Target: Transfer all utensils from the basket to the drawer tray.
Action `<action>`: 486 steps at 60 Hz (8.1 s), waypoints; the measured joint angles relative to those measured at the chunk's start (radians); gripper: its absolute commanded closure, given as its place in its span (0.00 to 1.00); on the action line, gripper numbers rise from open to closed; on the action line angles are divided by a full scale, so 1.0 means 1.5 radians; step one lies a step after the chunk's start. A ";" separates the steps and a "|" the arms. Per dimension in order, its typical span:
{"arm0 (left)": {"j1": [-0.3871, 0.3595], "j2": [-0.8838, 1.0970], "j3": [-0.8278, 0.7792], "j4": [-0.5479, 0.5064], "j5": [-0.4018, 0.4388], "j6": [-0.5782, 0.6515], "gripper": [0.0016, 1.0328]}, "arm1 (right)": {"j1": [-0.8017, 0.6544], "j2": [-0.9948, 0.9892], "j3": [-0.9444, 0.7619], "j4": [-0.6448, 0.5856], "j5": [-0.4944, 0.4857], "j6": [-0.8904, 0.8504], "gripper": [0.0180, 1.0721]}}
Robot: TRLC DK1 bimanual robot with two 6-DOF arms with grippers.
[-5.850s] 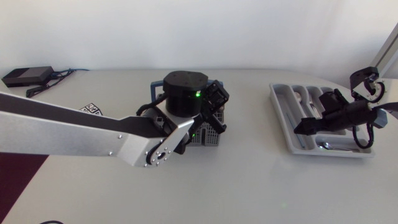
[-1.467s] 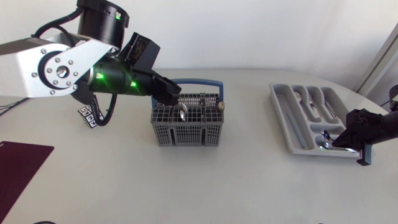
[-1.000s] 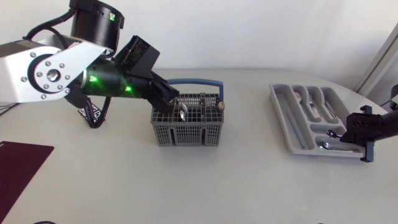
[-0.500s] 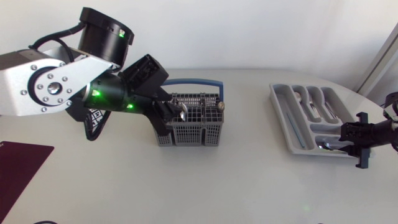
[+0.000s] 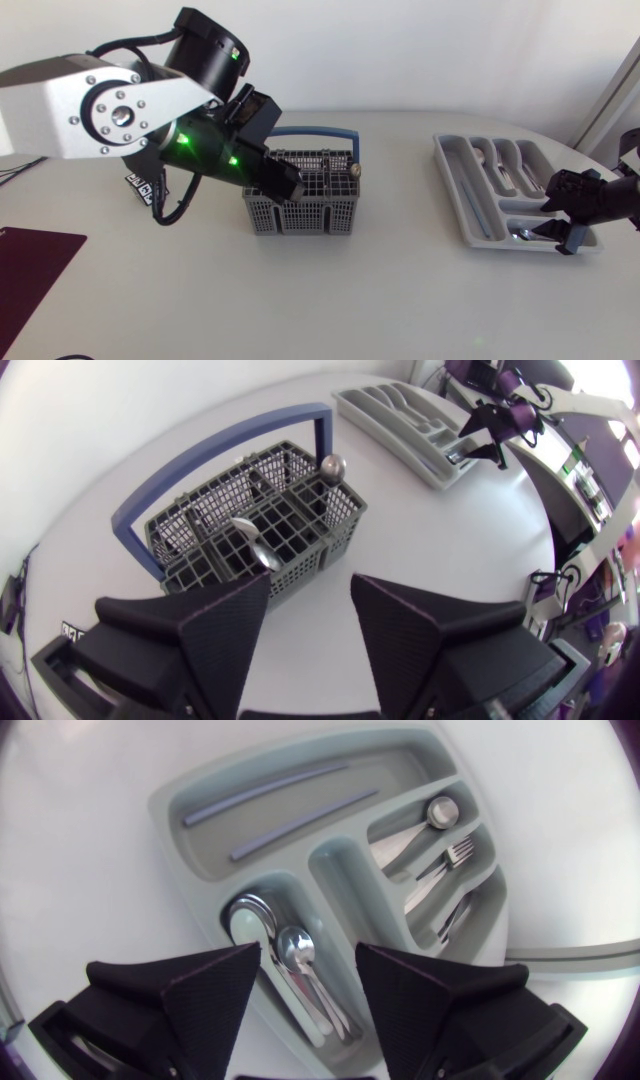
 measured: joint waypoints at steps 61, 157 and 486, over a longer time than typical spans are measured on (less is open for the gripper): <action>0.043 0.190 0.131 -0.070 0.005 -0.157 0.65 | 0.270 -0.296 -0.089 -0.132 -0.064 0.375 0.32; 0.133 0.071 0.022 0.123 0.334 -0.199 0.95 | 0.348 -0.321 -0.146 -0.109 -0.024 0.396 0.32; -0.062 0.061 0.022 0.065 -0.006 0.048 0.21 | 0.004 -0.023 -0.212 0.390 0.173 0.047 0.42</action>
